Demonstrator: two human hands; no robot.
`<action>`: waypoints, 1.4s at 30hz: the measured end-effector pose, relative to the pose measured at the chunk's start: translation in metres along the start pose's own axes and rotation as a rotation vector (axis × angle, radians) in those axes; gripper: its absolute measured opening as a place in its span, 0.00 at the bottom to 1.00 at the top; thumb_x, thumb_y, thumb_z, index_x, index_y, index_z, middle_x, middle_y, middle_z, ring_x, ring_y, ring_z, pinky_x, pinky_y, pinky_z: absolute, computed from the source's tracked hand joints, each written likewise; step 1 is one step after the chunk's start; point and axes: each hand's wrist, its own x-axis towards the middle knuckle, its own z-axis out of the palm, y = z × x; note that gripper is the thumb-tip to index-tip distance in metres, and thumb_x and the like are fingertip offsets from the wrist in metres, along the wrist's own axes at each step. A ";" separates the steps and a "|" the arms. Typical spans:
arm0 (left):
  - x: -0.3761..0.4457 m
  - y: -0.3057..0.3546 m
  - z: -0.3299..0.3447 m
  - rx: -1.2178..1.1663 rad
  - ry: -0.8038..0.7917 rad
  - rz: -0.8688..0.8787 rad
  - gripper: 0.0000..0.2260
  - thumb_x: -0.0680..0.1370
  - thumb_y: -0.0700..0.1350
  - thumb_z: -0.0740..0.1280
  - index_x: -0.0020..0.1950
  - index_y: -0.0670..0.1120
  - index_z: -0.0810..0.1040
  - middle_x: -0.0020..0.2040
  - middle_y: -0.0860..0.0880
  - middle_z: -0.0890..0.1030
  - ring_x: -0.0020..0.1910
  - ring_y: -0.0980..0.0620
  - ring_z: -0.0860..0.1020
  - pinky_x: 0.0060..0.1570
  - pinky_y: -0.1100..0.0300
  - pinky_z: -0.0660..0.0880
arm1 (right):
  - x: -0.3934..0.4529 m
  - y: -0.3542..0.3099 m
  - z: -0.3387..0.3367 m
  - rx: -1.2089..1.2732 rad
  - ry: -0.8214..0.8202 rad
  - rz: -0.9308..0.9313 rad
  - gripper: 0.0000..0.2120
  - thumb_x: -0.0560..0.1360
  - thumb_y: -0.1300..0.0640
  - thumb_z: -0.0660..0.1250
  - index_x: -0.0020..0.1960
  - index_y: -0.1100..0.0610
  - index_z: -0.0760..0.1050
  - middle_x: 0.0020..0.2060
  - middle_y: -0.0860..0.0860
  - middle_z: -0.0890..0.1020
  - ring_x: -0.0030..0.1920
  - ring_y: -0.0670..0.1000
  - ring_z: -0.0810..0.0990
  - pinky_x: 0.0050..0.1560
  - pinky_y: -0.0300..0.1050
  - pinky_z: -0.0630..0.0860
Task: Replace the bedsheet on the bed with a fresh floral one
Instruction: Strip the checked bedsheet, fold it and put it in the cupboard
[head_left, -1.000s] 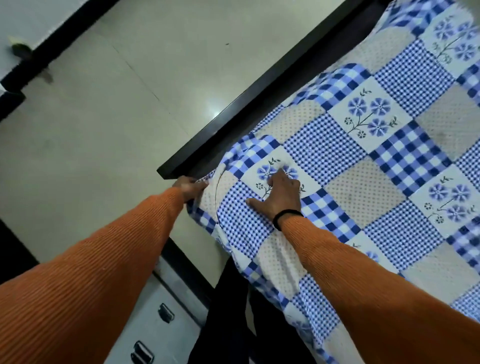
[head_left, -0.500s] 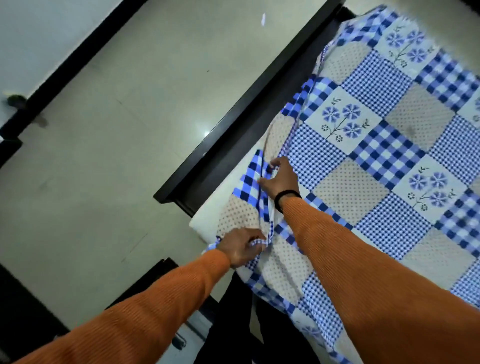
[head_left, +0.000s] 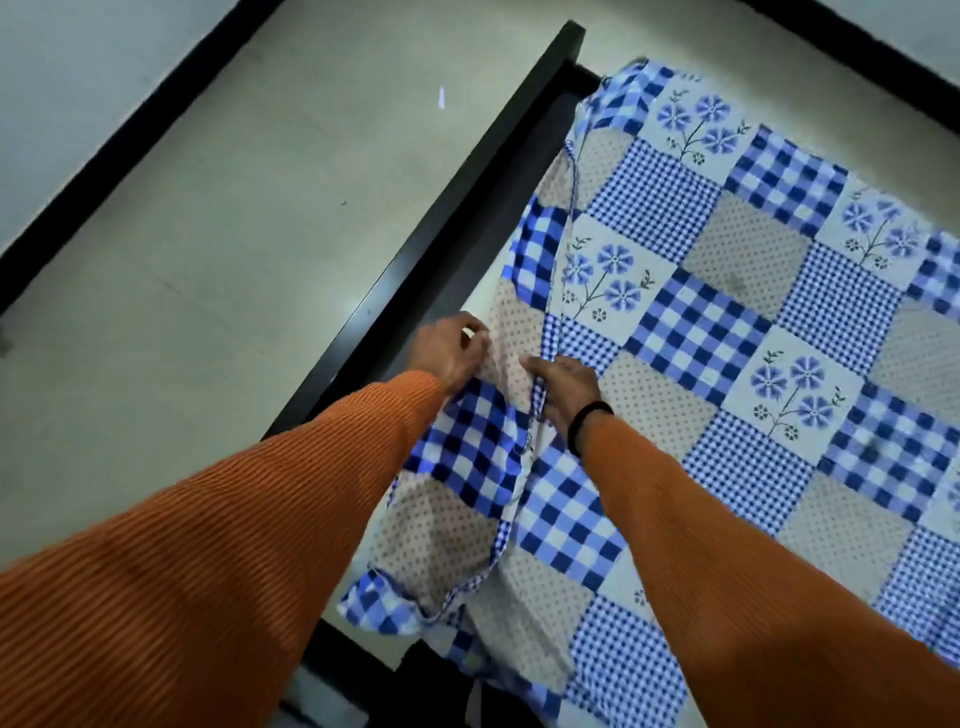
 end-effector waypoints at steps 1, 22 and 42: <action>0.014 0.009 0.000 0.006 -0.017 0.015 0.11 0.84 0.48 0.63 0.62 0.49 0.82 0.56 0.46 0.84 0.52 0.49 0.81 0.53 0.62 0.73 | 0.018 -0.013 0.004 0.100 -0.034 0.015 0.29 0.66 0.55 0.82 0.63 0.65 0.79 0.57 0.63 0.84 0.58 0.64 0.83 0.61 0.63 0.79; 0.238 0.106 -0.009 -0.218 -0.121 0.111 0.23 0.79 0.61 0.68 0.66 0.46 0.80 0.59 0.46 0.83 0.53 0.49 0.80 0.51 0.60 0.74 | 0.177 -0.310 0.065 -0.281 -0.081 -0.052 0.08 0.82 0.58 0.67 0.44 0.56 0.74 0.32 0.50 0.75 0.26 0.45 0.72 0.25 0.36 0.71; 0.186 0.161 0.057 0.136 0.069 0.787 0.06 0.85 0.48 0.60 0.51 0.48 0.73 0.32 0.51 0.73 0.28 0.48 0.70 0.30 0.56 0.64 | 0.215 -0.351 -0.037 -1.149 0.496 -0.649 0.17 0.76 0.62 0.67 0.64 0.57 0.72 0.62 0.60 0.76 0.60 0.64 0.77 0.53 0.53 0.73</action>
